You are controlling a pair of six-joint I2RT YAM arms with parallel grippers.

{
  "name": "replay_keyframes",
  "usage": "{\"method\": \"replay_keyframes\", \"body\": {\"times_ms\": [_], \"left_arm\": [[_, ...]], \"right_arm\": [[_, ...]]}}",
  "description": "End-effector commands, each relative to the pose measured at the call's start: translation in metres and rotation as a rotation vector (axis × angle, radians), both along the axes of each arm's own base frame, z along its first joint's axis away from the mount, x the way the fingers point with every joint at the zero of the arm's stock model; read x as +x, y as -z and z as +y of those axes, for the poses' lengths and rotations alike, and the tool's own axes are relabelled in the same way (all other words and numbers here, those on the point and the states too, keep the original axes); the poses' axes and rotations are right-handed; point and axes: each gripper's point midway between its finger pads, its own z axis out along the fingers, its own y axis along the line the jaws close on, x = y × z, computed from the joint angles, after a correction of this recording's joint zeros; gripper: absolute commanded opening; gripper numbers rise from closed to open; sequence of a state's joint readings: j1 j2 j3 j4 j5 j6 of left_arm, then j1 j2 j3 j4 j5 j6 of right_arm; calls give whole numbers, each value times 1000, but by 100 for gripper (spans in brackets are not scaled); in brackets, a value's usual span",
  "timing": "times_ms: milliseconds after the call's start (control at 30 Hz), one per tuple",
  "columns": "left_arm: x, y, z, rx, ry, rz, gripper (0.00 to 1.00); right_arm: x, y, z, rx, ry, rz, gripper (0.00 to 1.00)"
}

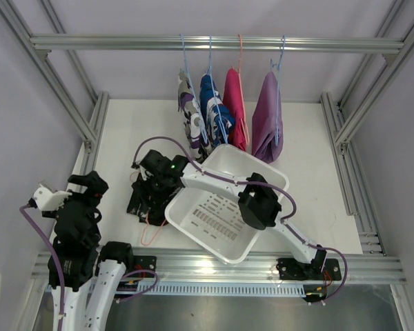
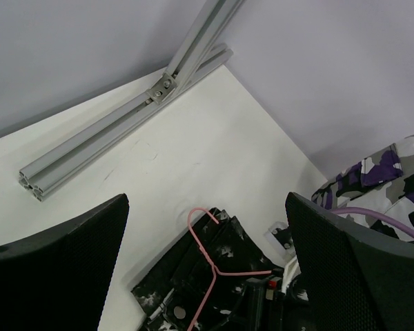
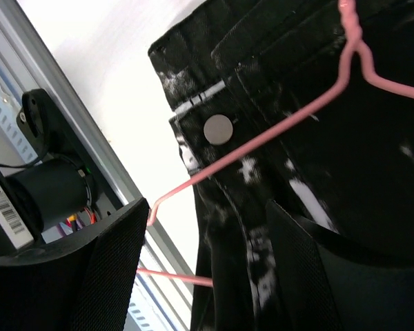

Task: Remove the trousers from the hanger
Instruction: Pick up the hanger at the center of the board.

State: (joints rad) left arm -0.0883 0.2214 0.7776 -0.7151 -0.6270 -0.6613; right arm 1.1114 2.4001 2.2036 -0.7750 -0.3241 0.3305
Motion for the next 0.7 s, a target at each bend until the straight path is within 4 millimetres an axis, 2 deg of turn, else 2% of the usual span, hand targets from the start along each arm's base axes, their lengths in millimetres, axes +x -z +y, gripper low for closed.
{"method": "replay_keyframes", "body": {"times_ms": [0,233,433,633,667], "left_arm": [[5,-4,-3,15,23,-15,100],[9,-4,-8,22,55,-7,99],[10,-5,-10,25,68,-15,99],[10,-6,-11,28,80,-18,99],[10,-6,-12,28,82,-17,99]], "right_arm": [[-7,-6,20,71,-5,56,73],[-8,5,31,96,13,105,72],[-9,16,41,121,36,167,62],[-8,26,49,133,70,198,41],[-8,28,49,131,76,201,35]]}}
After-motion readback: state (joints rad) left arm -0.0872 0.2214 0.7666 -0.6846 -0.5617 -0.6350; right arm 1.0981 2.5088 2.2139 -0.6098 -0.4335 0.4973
